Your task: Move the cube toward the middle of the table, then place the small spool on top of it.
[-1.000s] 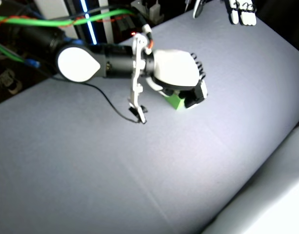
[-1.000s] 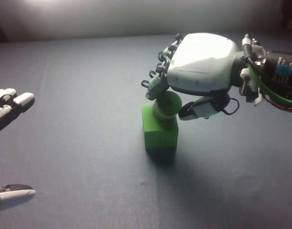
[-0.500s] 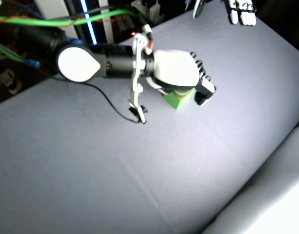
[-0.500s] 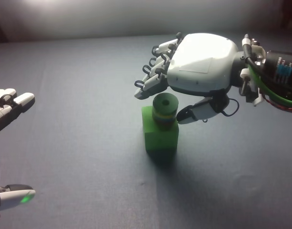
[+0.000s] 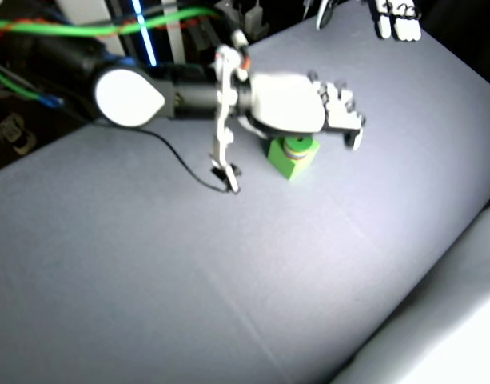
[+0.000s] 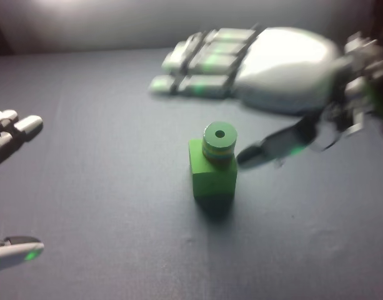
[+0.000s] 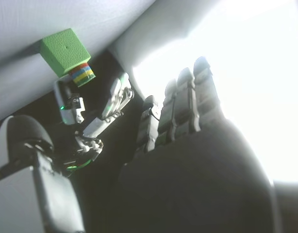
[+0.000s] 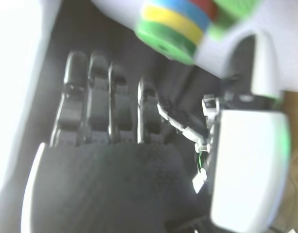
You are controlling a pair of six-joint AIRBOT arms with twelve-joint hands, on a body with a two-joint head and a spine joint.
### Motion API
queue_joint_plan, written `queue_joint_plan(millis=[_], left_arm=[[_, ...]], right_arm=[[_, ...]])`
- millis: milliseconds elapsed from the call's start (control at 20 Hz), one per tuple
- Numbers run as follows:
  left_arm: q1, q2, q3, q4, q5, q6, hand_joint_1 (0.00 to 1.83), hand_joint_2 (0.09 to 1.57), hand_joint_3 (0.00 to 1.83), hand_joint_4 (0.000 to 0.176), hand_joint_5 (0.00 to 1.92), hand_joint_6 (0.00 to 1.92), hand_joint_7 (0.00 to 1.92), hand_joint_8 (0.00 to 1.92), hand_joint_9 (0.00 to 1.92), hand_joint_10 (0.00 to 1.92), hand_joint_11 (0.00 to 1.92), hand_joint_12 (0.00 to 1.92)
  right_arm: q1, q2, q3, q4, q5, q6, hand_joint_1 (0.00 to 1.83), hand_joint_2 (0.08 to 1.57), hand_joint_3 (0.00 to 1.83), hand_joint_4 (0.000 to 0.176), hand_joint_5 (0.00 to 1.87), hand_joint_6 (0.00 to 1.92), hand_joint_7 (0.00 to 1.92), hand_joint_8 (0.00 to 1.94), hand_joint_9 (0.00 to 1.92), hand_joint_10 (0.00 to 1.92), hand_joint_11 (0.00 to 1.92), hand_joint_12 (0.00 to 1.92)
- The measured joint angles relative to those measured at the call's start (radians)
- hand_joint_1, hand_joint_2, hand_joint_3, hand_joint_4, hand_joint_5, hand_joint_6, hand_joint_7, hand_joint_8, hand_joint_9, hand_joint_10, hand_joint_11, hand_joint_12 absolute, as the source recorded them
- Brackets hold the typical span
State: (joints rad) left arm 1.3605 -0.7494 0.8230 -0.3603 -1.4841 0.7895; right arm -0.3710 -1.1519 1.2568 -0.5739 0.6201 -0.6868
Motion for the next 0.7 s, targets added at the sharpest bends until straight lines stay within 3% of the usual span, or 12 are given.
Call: queue_joint_plan(millis=[50, 100, 150, 250, 300, 350, 450, 500, 550, 600, 650, 700], left_arm=[[0.0, 0.0, 0.002, -0.002, -0.016, -0.002, 0.63, 0.94, 0.0, 0.137, 0.0, 0.0, 0.0, 0.0, 0.0, 0.0, 0.0, 0.0], [0.0, 0.009, 0.004, -0.005, -0.035, -0.002, 0.68, 0.94, 0.0, 0.136, 0.01, 0.0, 0.0, 0.0, 0.0, 0.0, 0.0, 0.0], [0.0, 0.013, 0.005, -0.006, -0.051, -0.005, 0.71, 0.94, 0.0, 0.118, 0.01, 0.0, 0.0, 0.0, 0.0, 0.0, 0.0, 0.0], [0.0, 0.013, 0.011, -0.013, -0.108, -0.027, 0.69, 0.94, 0.0, 0.168, 0.0, 0.0, 0.0, 0.0, 0.0, 0.0, 0.0, 0.0], [-0.012, 0.011, 0.013, -0.014, -0.111, -0.032, 0.68, 0.95, 0.01, 0.174, 0.0, 0.0, 0.0, 0.0, 0.0, 0.0, 0.0, 0.0], [-0.028, 0.005, 0.022, -0.003, -0.114, -0.037, 0.68, 0.96, 0.01, 0.165, 0.0, 0.0, 0.0, 0.0, 0.0, 0.0, 0.0, 0.0], [-0.074, -0.013, 0.04, 0.013, -0.122, -0.054, 0.63, 0.99, 0.02, 0.142, 0.0, 0.0, 0.0, 0.0, 0.0, 0.0, 0.0, 0.0], [-0.089, -0.021, 0.046, 0.016, -0.122, -0.055, 0.59, 0.98, 0.01, 0.143, 0.0, 0.0, 0.0, 0.0, 0.0, 0.0, 0.0, 0.0], [-0.117, -0.036, 0.06, 0.024, -0.122, -0.06, 0.52, 0.99, 0.01, 0.143, 0.0, 0.0, 0.0, 0.0, 0.0, 0.0, 0.0, 0.0], [-0.138, -0.052, 0.072, 0.032, -0.125, -0.075, 0.46, 0.99, 0.01, 0.127, 0.0, 0.0, 0.0, 0.0, 0.0, 0.0, 0.03, 0.01], [-0.151, -0.066, 0.081, 0.042, -0.124, -0.093, 0.37, 1.03, 0.01, 0.1, 0.02, 0.0, 0.03, 0.0, 0.05, 0.01, 0.08, 0.04], [-0.161, -0.076, 0.086, 0.056, -0.122, -0.105, 0.37, 1.04, 0.0, 0.092, 0.06, 0.0, 0.07, 0.0, 0.11, 0.01, 0.11, 0.07]], right_arm=[[-0.013, 0.044, -0.012, 0.042, 0.044, -0.007, 0.63, 0.91, 0.0, 0.174, 0.0, 0.0, 0.0, 0.0, 0.02, 0.0, 0.0, 0.68], [-0.057, 0.104, -0.028, 0.132, 0.11, -0.011, 0.61, 0.91, 0.0, 0.176, 0.0, 0.0, 0.0, 0.0, 0.0, 0.0, 0.0, 0.21], [-0.085, 0.127, -0.037, 0.168, 0.136, -0.011, 0.71, 0.91, 0.0, 0.176, 0.0, 0.0, 0.0, 0.0, 0.0, 0.0, 0.0, 0.04], [-0.203, 0.189, -0.079, 0.256, 0.238, -0.011, 0.78, 0.96, 0.01, 0.176, 0.0, 0.0, 0.0, 0.0, 0.0, 0.0, 0.0, 0.0], [-0.265, 0.21, -0.101, 0.322, 0.306, -0.016, 0.83, 0.96, 0.01, 0.159, 0.01, 0.0, 0.03, 0.01, 0.0, 0.0, 0.0, 0.0], [-0.321, 0.228, -0.124, 0.39, 0.379, -0.025, 0.78, 1.06, 0.01, 0.121, 0.04, 0.0, 0.04, 0.0, 0.0, 0.0, 0.0, 0.0], [-0.452, 0.264, -0.17, 0.523, 0.561, -0.041, 0.46, 1.17, 0.01, 0.119, 0.07, 0.0, 0.1, 0.01, 0.04, 0.01, 0.02, 0.01], [-0.491, 0.274, -0.185, 0.561, 0.612, -0.041, 0.43, 1.21, 0.01, 0.088, 0.12, 0.01, 0.19, 0.01, 0.11, 0.01, 0.09, 0.04], [-0.564, 0.286, -0.209, 0.628, 0.703, -0.047, 0.44, 1.24, 0.0, 0.095, 0.19, 0.01, 0.25, 0.01, 0.17, 0.01, 0.11, 0.04], [-0.619, 0.293, -0.228, 0.676, 0.774, -0.05, 0.49, 1.23, 0.0, 0.088, 0.24, 0.02, 0.3, 0.02, 0.22, 0.02, 0.15, 0.06], [-0.678, 0.299, -0.242, 0.719, 0.842, -0.052, 0.45, 1.23, 0.0, 0.068, 0.24, 0.01, 0.34, 0.01, 0.27, 0.02, 0.19, 0.07], [-0.715, 0.308, -0.252, 0.741, 0.882, -0.052, 0.43, 1.24, 0.0, 0.045, 0.24, 0.0, 0.37, 0.01, 0.3, 0.02, 0.2, 0.08]])
